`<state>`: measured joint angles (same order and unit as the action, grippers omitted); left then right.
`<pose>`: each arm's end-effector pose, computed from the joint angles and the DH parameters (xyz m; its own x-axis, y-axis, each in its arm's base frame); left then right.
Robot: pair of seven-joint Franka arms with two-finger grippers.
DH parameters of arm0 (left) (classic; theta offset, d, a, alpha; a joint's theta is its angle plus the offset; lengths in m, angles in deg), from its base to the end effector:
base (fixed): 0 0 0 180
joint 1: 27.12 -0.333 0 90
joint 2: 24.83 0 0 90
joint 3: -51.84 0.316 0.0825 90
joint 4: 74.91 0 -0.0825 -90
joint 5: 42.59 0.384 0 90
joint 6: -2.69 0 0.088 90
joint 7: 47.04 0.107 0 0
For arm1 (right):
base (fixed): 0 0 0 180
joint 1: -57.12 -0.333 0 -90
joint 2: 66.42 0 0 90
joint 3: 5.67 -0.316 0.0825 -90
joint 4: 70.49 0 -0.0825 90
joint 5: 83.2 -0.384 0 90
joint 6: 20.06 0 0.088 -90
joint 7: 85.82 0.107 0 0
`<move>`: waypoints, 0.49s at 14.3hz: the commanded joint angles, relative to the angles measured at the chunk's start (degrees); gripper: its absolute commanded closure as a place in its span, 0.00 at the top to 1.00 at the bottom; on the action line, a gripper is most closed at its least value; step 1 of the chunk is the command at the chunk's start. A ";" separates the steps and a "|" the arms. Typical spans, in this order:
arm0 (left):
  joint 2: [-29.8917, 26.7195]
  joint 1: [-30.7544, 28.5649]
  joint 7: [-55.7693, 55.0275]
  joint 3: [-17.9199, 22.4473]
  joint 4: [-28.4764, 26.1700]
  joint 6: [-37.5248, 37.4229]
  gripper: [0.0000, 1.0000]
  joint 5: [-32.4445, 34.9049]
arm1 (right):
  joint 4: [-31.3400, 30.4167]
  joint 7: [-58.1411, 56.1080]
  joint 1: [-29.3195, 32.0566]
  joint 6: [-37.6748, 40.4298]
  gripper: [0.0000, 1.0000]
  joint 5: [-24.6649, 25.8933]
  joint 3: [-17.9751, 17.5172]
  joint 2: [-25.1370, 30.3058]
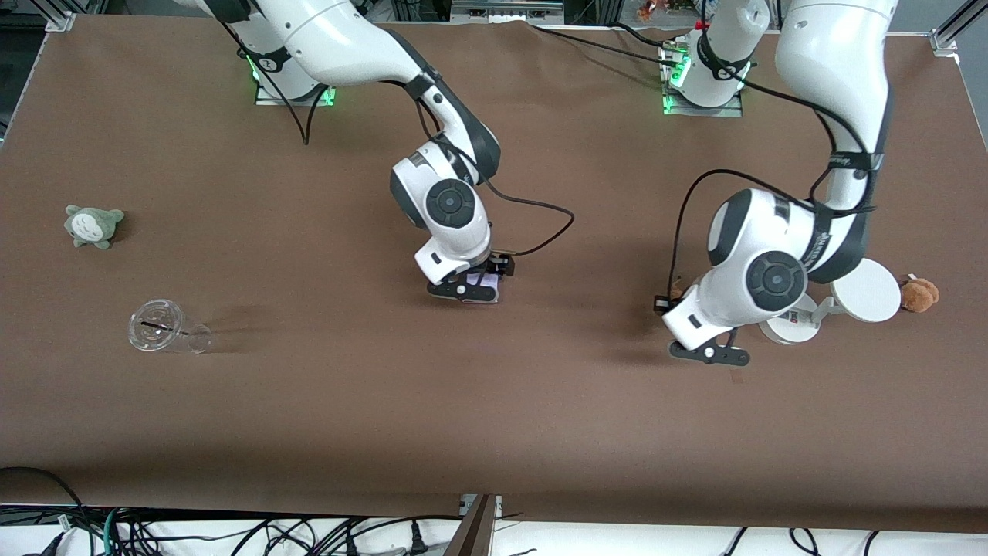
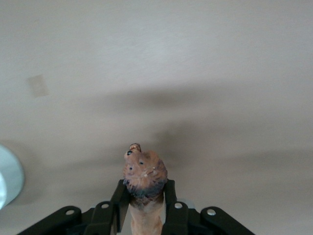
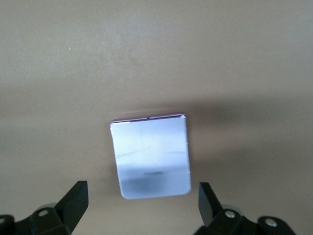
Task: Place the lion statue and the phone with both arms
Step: 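Lift the lion with the left gripper while the right gripper reaches the box, then grasp the HUAWEI phone box with the right gripper and lift it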
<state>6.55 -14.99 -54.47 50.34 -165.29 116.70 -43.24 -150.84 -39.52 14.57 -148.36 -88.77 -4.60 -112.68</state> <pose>0.6590 -0.1582 0.3101 0.9856 -0.0993 -0.1367 -0.0994 -0.9950 0.0057 0.5462 0.4904 0.2249 0.9903 -0.1359 -0.0272 -0.1375 -0.9884 -0.0648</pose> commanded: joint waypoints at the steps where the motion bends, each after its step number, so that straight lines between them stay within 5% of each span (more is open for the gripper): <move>1: -5.62 -2.46 1.19 -0.43 -9.44 5.24 0.00 4.93 | 0.46 0.98 -0.25 -2.39 1.00 0.11 0.60 -1.02; 7: -3.62 -6.86 1.19 -0.34 -13.77 13.43 0.00 6.45 | 0.37 0.72 -0.25 -3.61 1.00 1.96 0.86 -2.43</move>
<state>3.46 -21.15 -54.16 50.42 -177.55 128.34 -38.04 -150.83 -39.33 14.50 -150.45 -87.74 -3.85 -114.18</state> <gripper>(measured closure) 0.661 0.000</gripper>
